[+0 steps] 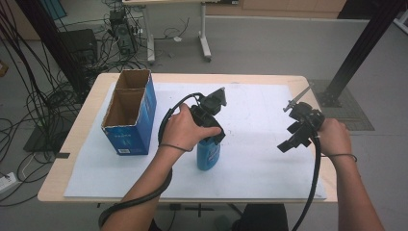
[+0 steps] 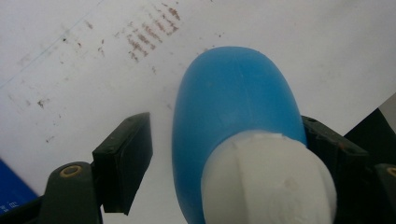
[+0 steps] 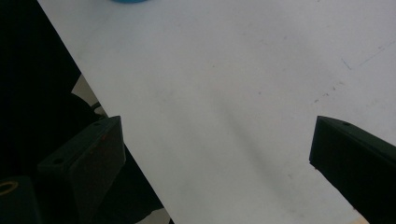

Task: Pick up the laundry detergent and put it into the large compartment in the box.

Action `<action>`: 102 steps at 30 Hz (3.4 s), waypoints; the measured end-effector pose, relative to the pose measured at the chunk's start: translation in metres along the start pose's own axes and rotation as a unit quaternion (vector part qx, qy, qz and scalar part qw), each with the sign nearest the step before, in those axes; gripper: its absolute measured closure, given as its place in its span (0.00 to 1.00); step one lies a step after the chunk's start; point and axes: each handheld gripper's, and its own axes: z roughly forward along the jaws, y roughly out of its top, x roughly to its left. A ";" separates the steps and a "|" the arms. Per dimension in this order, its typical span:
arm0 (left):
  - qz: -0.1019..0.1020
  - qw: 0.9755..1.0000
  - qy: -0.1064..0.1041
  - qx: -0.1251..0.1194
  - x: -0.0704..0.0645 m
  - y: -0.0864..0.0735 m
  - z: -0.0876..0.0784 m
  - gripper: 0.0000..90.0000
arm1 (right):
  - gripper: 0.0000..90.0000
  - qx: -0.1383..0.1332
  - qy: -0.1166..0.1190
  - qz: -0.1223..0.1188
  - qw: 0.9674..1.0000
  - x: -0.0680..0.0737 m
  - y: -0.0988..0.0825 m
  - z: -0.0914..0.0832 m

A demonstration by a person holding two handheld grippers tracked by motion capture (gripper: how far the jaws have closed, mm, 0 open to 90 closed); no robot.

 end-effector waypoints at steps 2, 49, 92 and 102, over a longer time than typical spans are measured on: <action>0.001 1.000 0.001 0.000 0.000 0.000 0.000 0.28 | 0.04 0.001 -0.001 0.000 1.000 0.000 0.000 0.000; 0.003 1.000 0.002 -0.002 -0.005 0.001 -0.002 0.41 | 0.04 0.001 -0.001 -0.004 1.000 0.001 0.003 0.001; 0.006 1.000 0.005 0.001 -0.006 0.001 -0.003 0.41 | 0.04 -0.001 -0.002 -0.006 1.000 0.001 0.004 -0.001; 0.006 1.000 0.004 0.003 -0.006 0.001 -0.003 0.41 | 0.04 0.001 -0.002 -0.008 1.000 0.001 0.005 -0.001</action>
